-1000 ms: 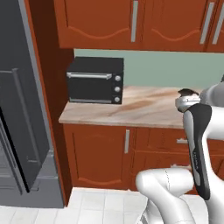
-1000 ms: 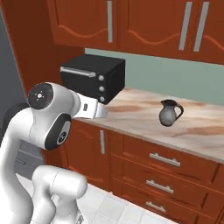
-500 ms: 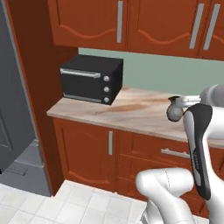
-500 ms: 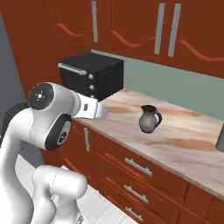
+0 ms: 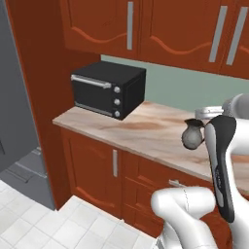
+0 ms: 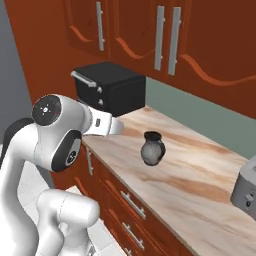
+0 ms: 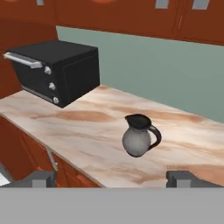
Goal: Move the chicken breast and fish from the second highest shelf to the top shelf to make space. Then, place the pitcher from the counter on the cleared second highest shelf.
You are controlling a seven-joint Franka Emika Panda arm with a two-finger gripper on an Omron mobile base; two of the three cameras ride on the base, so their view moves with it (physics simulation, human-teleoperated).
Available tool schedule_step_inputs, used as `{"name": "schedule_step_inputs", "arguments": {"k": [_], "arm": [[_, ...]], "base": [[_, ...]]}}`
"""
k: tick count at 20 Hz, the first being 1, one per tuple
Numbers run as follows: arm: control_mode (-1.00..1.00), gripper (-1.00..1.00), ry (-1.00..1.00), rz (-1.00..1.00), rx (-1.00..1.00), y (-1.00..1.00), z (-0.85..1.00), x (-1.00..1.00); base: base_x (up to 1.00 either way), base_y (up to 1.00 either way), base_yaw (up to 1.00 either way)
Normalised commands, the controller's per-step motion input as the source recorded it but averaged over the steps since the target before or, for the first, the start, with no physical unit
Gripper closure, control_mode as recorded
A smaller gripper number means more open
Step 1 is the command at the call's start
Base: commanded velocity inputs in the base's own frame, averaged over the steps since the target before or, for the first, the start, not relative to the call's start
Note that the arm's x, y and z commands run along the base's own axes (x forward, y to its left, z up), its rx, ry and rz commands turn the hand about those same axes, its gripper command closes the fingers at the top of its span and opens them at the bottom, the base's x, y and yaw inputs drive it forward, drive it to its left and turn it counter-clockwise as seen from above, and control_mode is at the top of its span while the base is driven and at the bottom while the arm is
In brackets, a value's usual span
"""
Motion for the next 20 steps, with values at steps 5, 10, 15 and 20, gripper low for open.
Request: {"name": "schedule_step_inputs", "arguments": {"k": [5,10,15,20], "arm": [[1.0,-1.0,0.0,0.0,0.0,0.0,0.0,0.0],[-1.0,-1.0,-0.04,0.06,-0.02,0.0,-0.33,0.0],[-1.0,-1.0,-0.09,0.09,-0.06,0.03,-0.8,0.01],[-1.0,-1.0,-0.08,0.07,-0.03,0.0,-0.72,0.07]], "base": [[0.22,-0.66,0.37],[0.0,-0.06,0.15],[0.0,0.0,0.0],[0.0,0.0,0.0]]}}
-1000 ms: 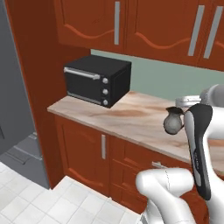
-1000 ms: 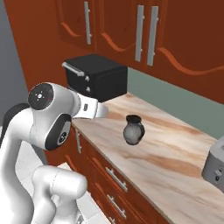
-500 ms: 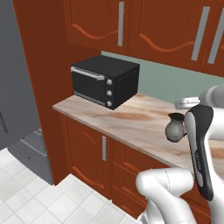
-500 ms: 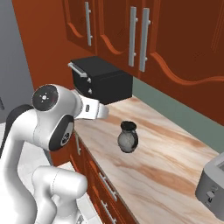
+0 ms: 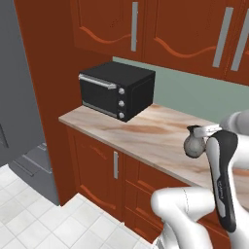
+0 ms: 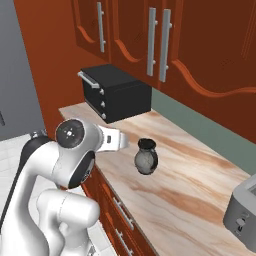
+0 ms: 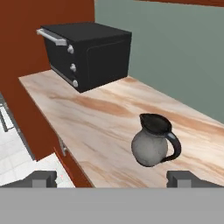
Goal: Move the chicken breast and fish from the second highest shelf to the top shelf to make space. Then, place the pitcher from the counter on the cleared second highest shelf.
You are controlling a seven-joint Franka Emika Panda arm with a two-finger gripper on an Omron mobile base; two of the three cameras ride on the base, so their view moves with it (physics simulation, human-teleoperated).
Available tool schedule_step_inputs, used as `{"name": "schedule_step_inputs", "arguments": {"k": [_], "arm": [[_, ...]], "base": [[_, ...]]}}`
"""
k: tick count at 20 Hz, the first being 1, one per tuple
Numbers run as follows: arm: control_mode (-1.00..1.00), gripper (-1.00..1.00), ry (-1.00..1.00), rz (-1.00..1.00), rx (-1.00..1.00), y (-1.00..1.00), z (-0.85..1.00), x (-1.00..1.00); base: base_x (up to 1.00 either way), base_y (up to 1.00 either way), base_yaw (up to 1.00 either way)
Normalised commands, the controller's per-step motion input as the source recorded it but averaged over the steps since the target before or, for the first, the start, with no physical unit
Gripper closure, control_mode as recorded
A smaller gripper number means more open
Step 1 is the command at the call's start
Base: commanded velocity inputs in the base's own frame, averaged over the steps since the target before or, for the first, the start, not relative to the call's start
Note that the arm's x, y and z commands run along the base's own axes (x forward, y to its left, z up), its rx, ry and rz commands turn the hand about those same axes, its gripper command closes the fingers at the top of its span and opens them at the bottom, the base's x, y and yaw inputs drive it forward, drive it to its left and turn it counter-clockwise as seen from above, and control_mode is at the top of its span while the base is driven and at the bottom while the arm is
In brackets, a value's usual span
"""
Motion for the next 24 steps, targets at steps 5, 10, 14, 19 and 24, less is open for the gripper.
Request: {"name": "schedule_step_inputs", "arguments": {"k": [5,10,14,19,24], "arm": [[-1.0,-1.0,0.0,0.05,0.0,-0.09,-0.46,0.2],[-1.0,-1.0,-0.01,0.08,0.0,-0.37,-0.74,0.24],[-1.0,-1.0,-0.05,0.1,0.0,-0.51,-0.97,0.35],[-1.0,-1.0,0.0,0.03,0.0,-0.44,-0.68,0.37],[-1.0,-1.0,0.0,0.02,0.0,-0.41,-0.17,0.34]], "base": [[0.0,0.0,0.0],[0.0,0.0,0.0],[0.0,0.0,0.0],[0.0,0.0,0.0],[0.0,0.0,0.0]]}}
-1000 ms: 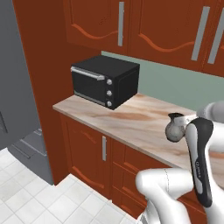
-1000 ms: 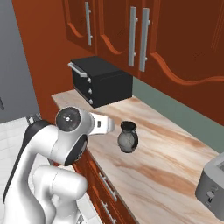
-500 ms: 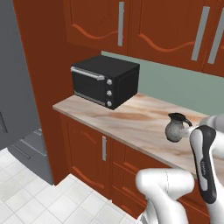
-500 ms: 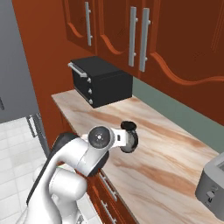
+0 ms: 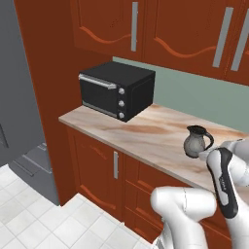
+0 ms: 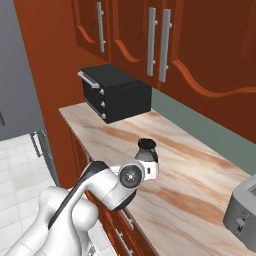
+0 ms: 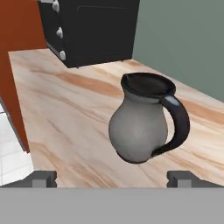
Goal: Move the chicken breast and fish from the second highest shelf to the top shelf to make space. Then, place the pitcher from the counter on the cleared second highest shelf.
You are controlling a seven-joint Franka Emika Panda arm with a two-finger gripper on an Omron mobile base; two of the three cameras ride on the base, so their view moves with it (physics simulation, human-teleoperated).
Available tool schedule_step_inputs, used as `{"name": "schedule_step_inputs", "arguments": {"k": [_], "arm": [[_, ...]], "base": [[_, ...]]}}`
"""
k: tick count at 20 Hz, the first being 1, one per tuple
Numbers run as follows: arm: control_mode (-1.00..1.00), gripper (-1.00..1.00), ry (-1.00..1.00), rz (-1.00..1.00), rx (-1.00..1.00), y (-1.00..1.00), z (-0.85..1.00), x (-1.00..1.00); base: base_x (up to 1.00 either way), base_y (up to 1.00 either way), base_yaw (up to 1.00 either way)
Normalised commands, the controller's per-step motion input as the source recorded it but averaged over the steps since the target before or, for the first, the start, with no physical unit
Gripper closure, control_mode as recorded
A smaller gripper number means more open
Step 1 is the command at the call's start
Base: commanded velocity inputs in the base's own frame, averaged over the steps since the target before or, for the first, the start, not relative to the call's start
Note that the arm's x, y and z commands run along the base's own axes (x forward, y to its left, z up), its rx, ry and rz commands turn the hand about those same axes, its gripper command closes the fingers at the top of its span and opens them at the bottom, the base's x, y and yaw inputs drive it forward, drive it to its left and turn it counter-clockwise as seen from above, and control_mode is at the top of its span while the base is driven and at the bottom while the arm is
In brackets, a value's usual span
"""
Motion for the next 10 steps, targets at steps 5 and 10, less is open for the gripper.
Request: {"name": "schedule_step_inputs", "arguments": {"k": [5,10], "arm": [[-1.0,-1.0,0.0,0.12,0.0,-0.52,0.0,0.2],[-1.0,-1.0,0.0,0.15,-0.02,-0.55,0.0,0.15]], "base": [[0.0,0.0,0.0],[0.0,0.0,0.0]]}}
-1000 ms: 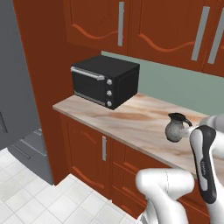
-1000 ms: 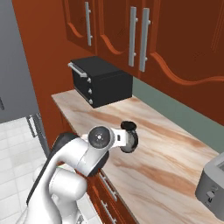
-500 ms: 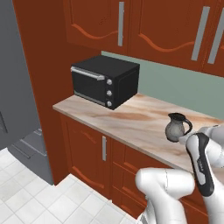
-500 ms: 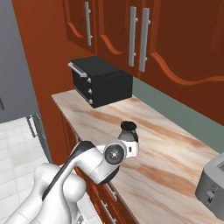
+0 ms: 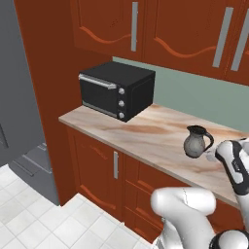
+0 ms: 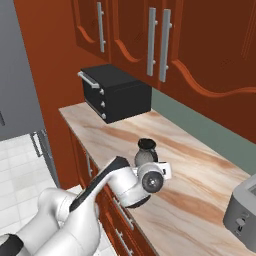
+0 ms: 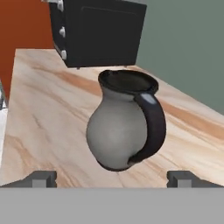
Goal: Move the chicken breast and fish from the second highest shelf to the top shelf to make space. Then, place the pitcher from the counter on the cleared second highest shelf.
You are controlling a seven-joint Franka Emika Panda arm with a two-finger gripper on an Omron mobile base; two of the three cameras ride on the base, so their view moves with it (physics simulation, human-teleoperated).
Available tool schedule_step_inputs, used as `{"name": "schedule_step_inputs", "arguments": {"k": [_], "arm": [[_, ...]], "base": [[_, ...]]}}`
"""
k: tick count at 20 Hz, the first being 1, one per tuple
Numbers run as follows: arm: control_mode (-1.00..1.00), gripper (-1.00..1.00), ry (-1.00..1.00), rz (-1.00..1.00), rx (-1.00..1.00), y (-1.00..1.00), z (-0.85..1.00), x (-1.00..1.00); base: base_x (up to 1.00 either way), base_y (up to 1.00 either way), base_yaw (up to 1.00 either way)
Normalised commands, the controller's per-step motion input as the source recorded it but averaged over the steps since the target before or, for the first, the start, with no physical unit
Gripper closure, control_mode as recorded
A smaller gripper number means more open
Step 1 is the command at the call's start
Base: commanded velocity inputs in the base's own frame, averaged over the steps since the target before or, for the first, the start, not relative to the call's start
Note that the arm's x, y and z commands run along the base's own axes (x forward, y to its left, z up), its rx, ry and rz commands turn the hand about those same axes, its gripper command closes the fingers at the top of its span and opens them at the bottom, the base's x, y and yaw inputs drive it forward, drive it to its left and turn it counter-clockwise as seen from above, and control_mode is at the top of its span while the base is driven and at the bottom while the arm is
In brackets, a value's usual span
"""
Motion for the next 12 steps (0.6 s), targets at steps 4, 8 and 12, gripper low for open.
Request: {"name": "schedule_step_inputs", "arguments": {"k": [4,8,12], "arm": [[-1.0,-1.0,0.02,0.12,-0.04,-0.41,0.0,0.21],[-1.0,-1.0,0.0,0.06,-0.02,-0.18,-0.01,0.29],[-1.0,-1.0,0.0,0.01,0.0,-0.02,-0.05,0.32]], "base": [[0.0,0.0,0.0],[0.0,0.0,0.0],[0.0,0.0,0.0]]}}
